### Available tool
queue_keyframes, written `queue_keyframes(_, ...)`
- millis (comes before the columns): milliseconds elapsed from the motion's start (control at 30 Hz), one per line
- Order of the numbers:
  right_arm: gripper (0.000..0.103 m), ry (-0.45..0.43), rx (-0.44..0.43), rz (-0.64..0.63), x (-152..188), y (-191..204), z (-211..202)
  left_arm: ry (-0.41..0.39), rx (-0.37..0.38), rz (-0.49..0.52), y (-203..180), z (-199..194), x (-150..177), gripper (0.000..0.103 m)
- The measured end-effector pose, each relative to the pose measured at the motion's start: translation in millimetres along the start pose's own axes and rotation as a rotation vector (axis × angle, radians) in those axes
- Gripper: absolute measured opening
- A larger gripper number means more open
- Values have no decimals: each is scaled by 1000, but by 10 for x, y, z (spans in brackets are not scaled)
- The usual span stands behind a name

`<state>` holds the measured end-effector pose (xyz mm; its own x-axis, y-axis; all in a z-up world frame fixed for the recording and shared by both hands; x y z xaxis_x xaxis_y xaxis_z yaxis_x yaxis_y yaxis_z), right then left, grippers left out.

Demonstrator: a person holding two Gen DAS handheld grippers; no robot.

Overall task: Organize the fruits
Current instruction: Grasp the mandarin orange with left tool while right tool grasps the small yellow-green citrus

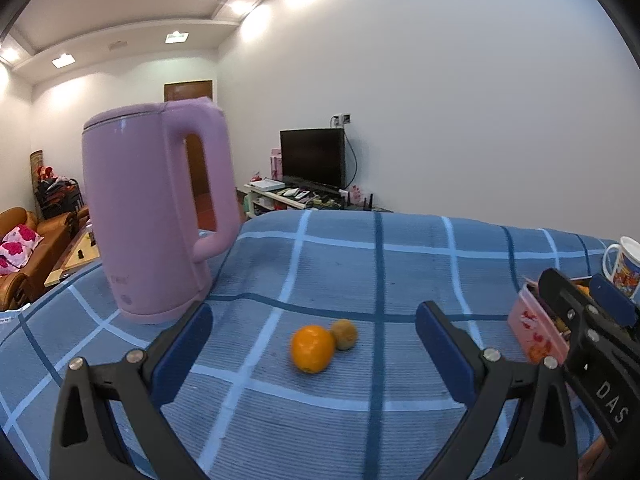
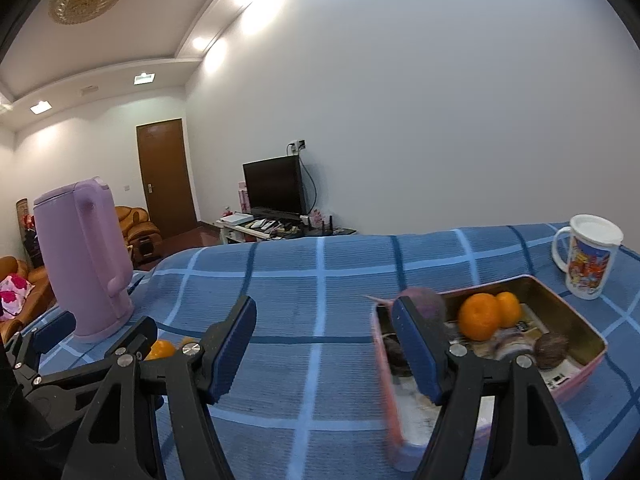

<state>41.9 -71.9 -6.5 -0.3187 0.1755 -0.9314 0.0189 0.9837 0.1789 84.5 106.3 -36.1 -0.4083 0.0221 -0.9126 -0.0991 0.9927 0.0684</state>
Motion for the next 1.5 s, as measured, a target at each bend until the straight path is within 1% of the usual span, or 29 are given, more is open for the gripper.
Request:
queue_keyframes(133, 72, 12, -21, 11, 11, 134, 111, 14, -8, 2, 154, 58, 12, 103)
queue_keyframes(200, 72, 26, -32, 10, 31, 214, 179, 33, -3, -3, 231, 102, 29, 103)
queue_keyframes(300, 72, 35, -41, 14, 33, 281, 249, 82, 3, -25, 388, 196, 83, 103)
queue_keyframes(400, 72, 42, -38, 25, 41, 324, 328, 123, -30, -32, 568, 295, 125, 103)
queue_keyframes(467, 72, 49, -29, 38, 52, 326, 366, 150, -35, -31, 637, 355, 161, 103)
queue_keyframes(500, 72, 52, -26, 44, 51, 319, 378, 169, -27, -25, 651, 388, 184, 103)
queue_keyframes(567, 72, 56, -37, 52, 47, 309, 383, 225, 15, -9, 643, 474, 257, 103)
queue_keyframes(667, 72, 52, -62, 71, 39, 292, 370, 272, 70, 7, 560, 561, 318, 103)
queue_keyframes(700, 72, 56, -70, 74, 43, 293, 375, 278, 83, 31, 501, 576, 323, 103)
queue_keyframes(767, 72, 71, -84, 79, 56, 301, 399, 289, 104, 117, 337, 611, 336, 102)
queue_keyframes(867, 72, 85, -96, 84, 64, 309, 422, 304, 96, 198, 186, 696, 328, 95)
queue_keyframes(900, 72, 88, -100, 87, 67, 309, 427, 312, 99, 196, 171, 728, 322, 92)
queue_keyframes(967, 72, 93, -106, 90, 62, 312, 438, 332, 119, 173, 145, 815, 313, 91)
queue_keyframes(1033, 72, 102, -111, 93, 74, 315, 454, 347, 123, 176, 137, 901, 305, 83)
queue_keyframes(1067, 72, 109, -115, 96, 81, 319, 468, 351, 138, 174, 126, 924, 301, 82)
queue_keyframes(1167, 72, 133, -123, 106, 104, 314, 514, 367, 194, 145, 115, 977, 303, 75)
queue_keyframes(1233, 72, 152, -126, 111, 129, 322, 546, 375, 227, 126, 110, 992, 311, 69)
queue_keyframes(1300, 72, 175, -129, 119, 157, 319, 585, 370, 244, 116, 129, 987, 310, 64)
queue_keyframes(1367, 72, 188, -128, 124, 173, 316, 604, 366, 235, 119, 155, 985, 299, 64)
queue_keyframes(1400, 72, 194, -122, 124, 180, 316, 616, 373, 234, 121, 148, 1012, 306, 66)
queue_keyframes(1500, 72, 203, -117, 124, 190, 318, 637, 451, 205, 162, 84, 1119, 431, 66)
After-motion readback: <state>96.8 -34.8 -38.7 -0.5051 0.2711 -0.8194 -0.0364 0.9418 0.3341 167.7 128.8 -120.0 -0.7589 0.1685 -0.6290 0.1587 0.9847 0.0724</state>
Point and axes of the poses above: each gripper's, at about its wrist camera, not at the fingertips, and z roughly the way its jaws point, y to its left, x to its underside, the point moved 9 cm from there along z, roughly the way its jaws point, and after that the axes turned 4 degrees about z, right-handed, at the moved point
